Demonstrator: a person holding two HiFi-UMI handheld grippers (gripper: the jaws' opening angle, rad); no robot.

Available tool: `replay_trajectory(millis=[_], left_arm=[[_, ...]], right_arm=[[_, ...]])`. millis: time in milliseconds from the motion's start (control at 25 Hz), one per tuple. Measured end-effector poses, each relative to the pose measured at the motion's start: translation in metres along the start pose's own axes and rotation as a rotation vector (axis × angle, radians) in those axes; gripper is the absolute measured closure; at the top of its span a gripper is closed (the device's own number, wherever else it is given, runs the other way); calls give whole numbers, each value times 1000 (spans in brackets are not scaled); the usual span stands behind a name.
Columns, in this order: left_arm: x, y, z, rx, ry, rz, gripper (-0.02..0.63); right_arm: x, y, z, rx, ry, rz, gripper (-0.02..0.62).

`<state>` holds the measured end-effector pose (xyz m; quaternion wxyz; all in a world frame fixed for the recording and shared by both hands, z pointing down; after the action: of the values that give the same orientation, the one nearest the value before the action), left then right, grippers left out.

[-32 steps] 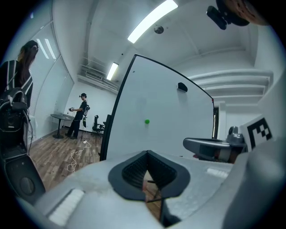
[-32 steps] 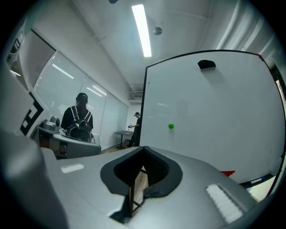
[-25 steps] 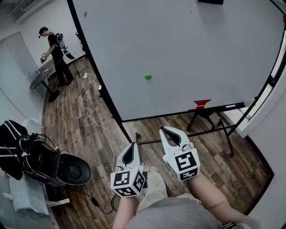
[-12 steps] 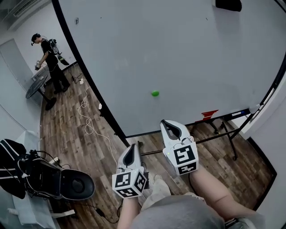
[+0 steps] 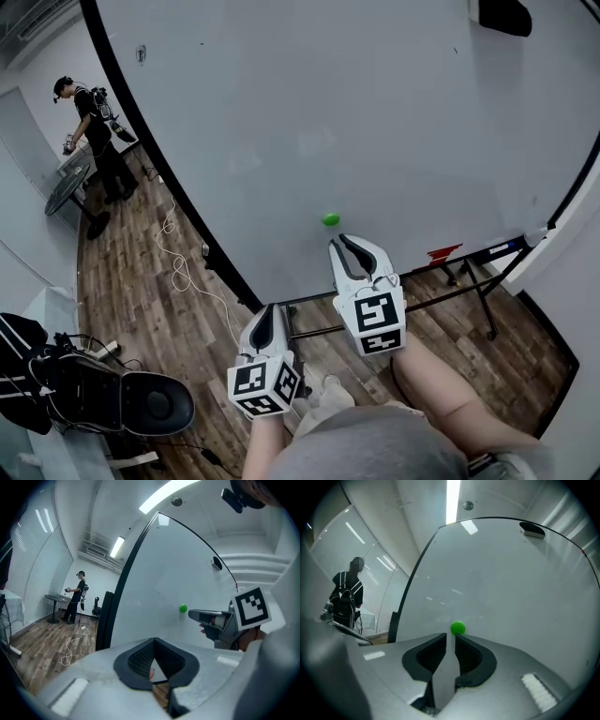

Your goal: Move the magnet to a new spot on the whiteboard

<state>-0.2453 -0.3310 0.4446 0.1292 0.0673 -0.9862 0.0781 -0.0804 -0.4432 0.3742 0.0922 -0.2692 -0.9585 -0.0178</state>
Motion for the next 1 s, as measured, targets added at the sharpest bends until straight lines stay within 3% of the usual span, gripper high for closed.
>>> replay_trajectory(millis=[240,760,1000], left_arm=[[6,-1,-3,4,-9,-4,601],[24,0,-12,13,14,25,601],[25,5,-9,10,11,29,601]], right_arm=[[0,-10,4,-22,8,-32,451],[7,-24,7,-38,27,-156,471],[7,-24,9,-27,32,-157,472]])
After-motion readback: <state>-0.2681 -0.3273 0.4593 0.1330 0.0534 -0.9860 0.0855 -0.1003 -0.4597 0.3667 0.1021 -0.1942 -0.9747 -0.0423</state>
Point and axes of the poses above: the fingertips, and each gripper's own axes: y backward along the fingers, x to its left, z out of its top, the point moved 8 cm from there along y, backward along the fingers, and after that the axes turned 5 degrees about -z, right-handed, at the moved point
